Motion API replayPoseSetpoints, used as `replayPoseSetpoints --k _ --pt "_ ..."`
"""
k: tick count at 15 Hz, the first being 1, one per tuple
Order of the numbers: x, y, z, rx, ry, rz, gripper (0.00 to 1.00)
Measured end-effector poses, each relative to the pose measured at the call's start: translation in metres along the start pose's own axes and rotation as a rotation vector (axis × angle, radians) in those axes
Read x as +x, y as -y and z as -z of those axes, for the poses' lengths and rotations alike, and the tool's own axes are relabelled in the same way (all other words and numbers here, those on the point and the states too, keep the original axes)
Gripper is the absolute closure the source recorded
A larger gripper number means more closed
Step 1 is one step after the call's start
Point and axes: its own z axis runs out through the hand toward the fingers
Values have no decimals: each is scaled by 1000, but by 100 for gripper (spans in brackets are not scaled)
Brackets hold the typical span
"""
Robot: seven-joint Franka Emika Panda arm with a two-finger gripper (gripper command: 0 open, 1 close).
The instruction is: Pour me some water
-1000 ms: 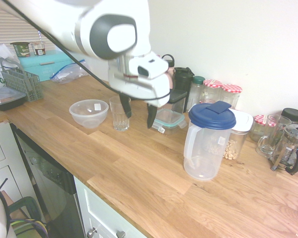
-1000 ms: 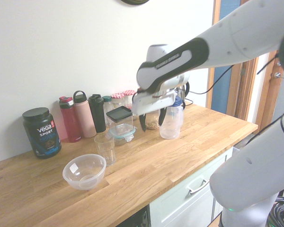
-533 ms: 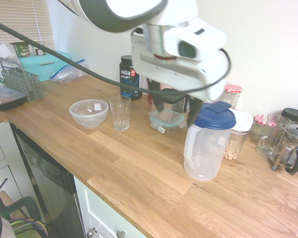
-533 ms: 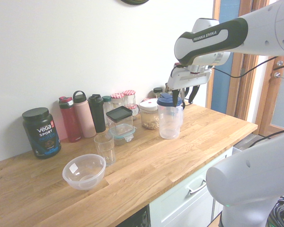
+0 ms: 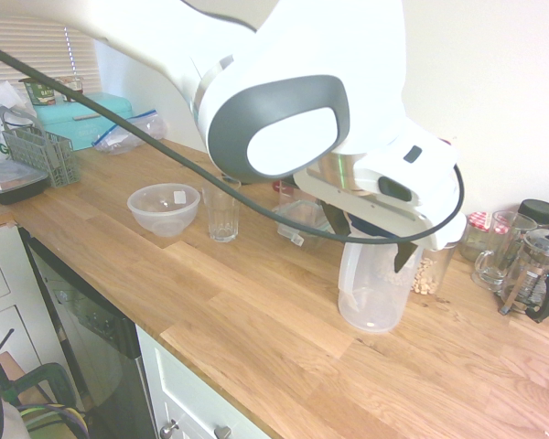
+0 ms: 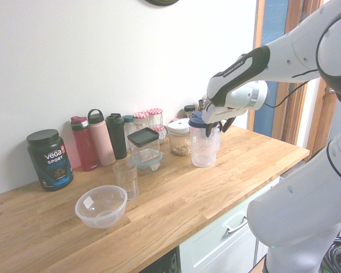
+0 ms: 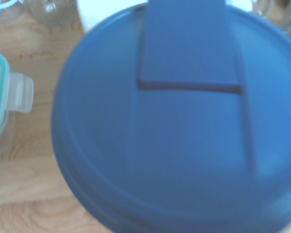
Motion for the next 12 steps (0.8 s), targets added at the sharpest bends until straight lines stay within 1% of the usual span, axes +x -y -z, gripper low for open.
replayPoseSetpoints --k 4,12 --pt "-5 9 -11 -2 -16 26 100" --pt "-8 9 -13 -9 -16 34 100"
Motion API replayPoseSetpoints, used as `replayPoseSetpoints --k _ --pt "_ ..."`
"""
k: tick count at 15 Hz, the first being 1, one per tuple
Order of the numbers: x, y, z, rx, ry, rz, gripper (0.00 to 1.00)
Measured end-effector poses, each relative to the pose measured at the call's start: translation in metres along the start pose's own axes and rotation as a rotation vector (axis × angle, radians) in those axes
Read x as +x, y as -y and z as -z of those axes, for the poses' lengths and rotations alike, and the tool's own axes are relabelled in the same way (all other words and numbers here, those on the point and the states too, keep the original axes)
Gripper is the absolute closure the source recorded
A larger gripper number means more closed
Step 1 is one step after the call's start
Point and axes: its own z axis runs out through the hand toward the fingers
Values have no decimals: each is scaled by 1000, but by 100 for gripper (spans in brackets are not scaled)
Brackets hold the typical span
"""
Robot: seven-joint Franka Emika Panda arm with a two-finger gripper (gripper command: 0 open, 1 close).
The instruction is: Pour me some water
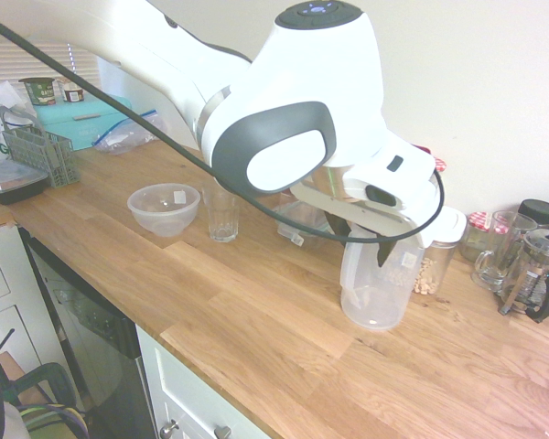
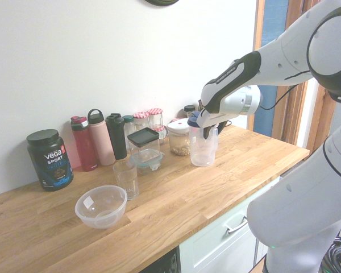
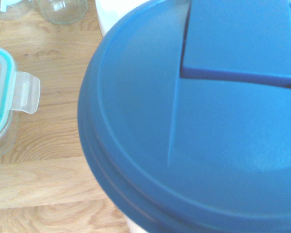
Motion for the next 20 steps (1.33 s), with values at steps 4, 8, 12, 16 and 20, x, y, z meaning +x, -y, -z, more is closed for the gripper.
replayPoseSetpoints --k 4,8,12,16,20 --pt "-2 -2 -2 -6 3 -1 100" --pt "-1 -3 -2 -7 2 -3 100" --pt "2 -7 9 -8 2 14 100" --pt "15 -15 101 30 80 191 100" --pt "-1 25 151 31 194 406 100"
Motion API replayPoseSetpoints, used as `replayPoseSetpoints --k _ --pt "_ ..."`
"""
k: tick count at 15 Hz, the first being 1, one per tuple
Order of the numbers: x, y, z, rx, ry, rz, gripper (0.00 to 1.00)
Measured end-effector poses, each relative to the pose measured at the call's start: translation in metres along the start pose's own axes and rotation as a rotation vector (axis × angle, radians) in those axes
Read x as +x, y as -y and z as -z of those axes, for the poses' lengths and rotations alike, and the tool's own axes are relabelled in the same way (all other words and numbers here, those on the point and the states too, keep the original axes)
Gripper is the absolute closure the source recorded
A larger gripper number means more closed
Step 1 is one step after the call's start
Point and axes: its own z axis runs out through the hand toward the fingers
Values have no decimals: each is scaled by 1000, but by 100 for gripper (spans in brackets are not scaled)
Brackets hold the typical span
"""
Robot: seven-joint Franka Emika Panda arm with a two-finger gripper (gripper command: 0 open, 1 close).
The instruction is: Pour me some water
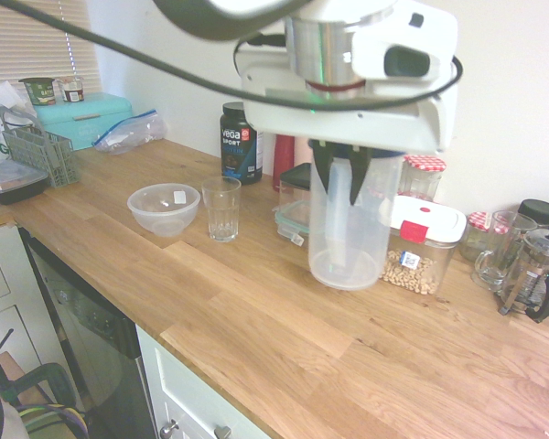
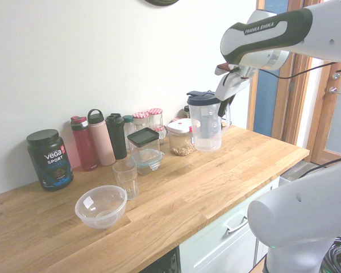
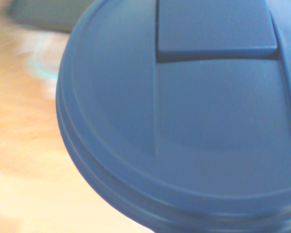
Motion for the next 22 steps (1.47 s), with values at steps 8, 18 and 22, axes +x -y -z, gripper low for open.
replayPoseSetpoints --k 8,18,22 --pt "10 181 -37 -142 205 435 100" --pt "-18 277 -102 -583 357 809 100" --pt "-33 304 -125 -657 374 806 100"
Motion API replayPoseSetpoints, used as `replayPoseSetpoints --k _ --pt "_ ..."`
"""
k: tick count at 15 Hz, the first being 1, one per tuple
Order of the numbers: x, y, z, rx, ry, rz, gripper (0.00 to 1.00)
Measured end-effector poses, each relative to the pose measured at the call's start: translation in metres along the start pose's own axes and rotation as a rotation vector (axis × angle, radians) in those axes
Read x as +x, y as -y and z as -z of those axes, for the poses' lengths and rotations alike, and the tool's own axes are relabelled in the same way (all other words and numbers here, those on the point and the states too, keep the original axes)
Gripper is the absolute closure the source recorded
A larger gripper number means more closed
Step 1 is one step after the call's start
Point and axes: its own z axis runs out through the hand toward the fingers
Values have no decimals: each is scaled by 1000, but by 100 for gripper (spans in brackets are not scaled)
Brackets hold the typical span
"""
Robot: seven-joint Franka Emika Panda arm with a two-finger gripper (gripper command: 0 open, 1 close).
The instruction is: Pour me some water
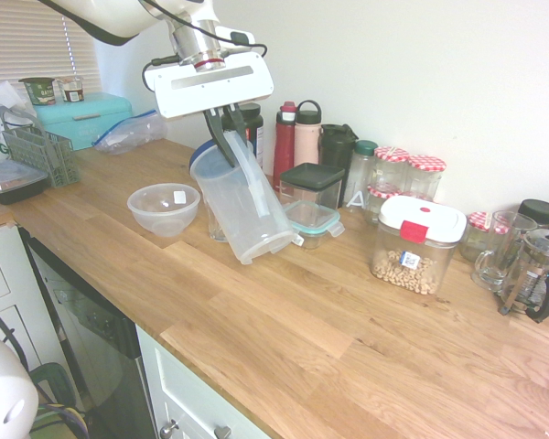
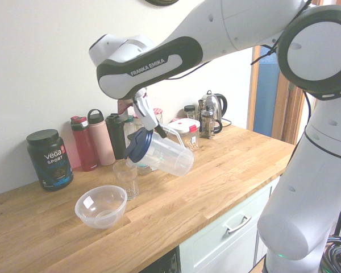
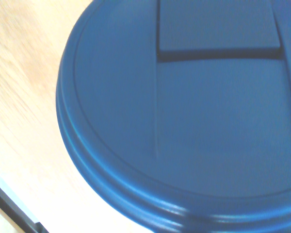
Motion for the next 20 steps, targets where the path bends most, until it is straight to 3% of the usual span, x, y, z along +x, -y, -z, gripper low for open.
replayPoseSetpoints --k 4,7,9,13,15,20 --pt "26 -7 2 -72 35 -7 100" --pt "31 -10 7 -72 32 -12 100" --pt "20 -22 23 -7 -16 -48 100" --pt "-66 -115 62 150 -135 -238 100" --pt "-94 -151 45 238 -177 -339 100" --pt "-110 -211 -51 433 -195 -578 100"
